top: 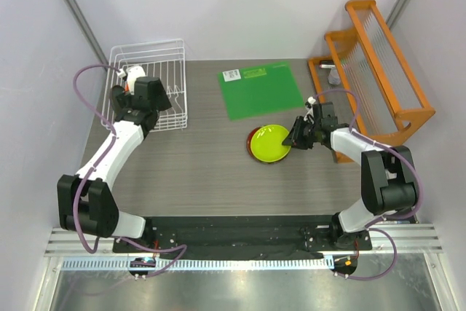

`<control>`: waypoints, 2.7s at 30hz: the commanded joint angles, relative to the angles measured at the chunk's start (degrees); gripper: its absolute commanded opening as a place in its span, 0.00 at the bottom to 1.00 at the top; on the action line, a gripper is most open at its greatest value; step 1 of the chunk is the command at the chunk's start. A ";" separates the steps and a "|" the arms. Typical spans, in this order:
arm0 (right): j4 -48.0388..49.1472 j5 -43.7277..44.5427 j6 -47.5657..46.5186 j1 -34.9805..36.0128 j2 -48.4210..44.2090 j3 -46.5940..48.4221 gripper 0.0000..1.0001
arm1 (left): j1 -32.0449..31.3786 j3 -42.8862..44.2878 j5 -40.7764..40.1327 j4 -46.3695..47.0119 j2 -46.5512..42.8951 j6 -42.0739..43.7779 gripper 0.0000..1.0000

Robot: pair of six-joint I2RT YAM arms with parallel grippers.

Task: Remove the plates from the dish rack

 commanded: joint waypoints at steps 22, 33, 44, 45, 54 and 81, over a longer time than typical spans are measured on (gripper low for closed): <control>-7.56 19.78 -6.64 1.86 -8.24 4.02 0.70 | 8.75 3.31 -0.14 3.79 6.75 0.12 0.99; -6.68 18.72 -7.43 2.03 -3.24 5.07 0.70 | 13.49 11.83 0.46 11.01 17.92 3.63 0.97; -6.33 18.99 -7.69 1.95 0.37 6.04 0.68 | 16.49 16.14 4.15 14.08 26.88 4.34 0.85; -6.24 18.99 -7.61 1.95 0.54 6.04 0.67 | 16.49 16.23 4.50 14.26 27.06 4.42 0.82; -5.89 18.73 -7.43 1.95 1.34 5.86 0.64 | 16.58 15.01 3.55 14.53 25.22 4.42 0.31; -8.18 21.89 -6.38 2.38 -9.99 5.51 0.66 | 16.23 14.48 13.36 3.11 2.56 3.56 0.00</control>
